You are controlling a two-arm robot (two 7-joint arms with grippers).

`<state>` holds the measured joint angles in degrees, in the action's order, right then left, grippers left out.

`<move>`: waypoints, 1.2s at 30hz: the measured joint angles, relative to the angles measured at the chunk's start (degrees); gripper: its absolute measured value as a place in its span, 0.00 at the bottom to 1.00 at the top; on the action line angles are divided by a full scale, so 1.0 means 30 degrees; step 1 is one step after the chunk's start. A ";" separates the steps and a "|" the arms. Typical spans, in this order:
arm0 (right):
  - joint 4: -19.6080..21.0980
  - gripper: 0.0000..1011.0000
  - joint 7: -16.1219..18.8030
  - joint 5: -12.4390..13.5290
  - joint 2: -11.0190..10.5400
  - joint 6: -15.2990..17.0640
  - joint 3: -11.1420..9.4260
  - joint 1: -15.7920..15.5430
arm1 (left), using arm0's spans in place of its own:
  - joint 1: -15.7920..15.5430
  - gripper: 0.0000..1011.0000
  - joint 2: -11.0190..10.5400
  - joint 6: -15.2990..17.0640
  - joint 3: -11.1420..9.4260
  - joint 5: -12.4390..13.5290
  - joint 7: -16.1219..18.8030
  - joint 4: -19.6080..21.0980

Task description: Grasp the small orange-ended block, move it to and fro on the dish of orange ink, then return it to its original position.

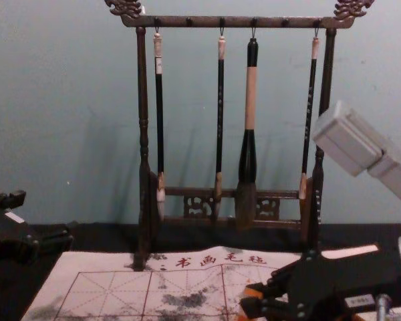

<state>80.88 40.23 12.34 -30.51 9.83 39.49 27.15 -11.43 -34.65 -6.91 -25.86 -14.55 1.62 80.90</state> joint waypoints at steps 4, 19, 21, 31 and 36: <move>0.0159 0.11 -0.0016 0.0072 -0.0173 0.0070 -0.0115 -0.0128 | 0.0001 0.99 -0.0001 0.0000 0.0001 0.0000 0.0000 0.0000; 0.1507 0.11 0.0264 0.0636 -0.1066 0.0110 -0.0378 -0.0945 | 0.0001 0.99 0.0000 0.0001 0.0000 0.0001 -0.0001 0.0000; 0.1565 0.11 0.0297 0.0659 -0.1083 0.0101 -0.0351 -0.0962 | 0.0000 0.99 0.0000 0.0001 0.0001 0.0000 -0.0001 0.0001; 0.1538 0.11 0.0522 0.0600 -0.0853 0.0067 0.0101 -0.0745 | 0.0000 0.99 0.0000 0.0001 0.0000 -0.0001 0.0000 0.0000; 0.1341 0.11 0.0606 0.0445 -0.0657 0.0056 0.0364 -0.0498 | 0.0000 0.99 0.0000 0.0001 0.0000 0.0000 0.0000 0.0001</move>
<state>84.90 42.05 13.68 -32.48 10.00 40.58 25.65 -11.44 -34.65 -6.91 -25.86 -14.55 1.62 80.90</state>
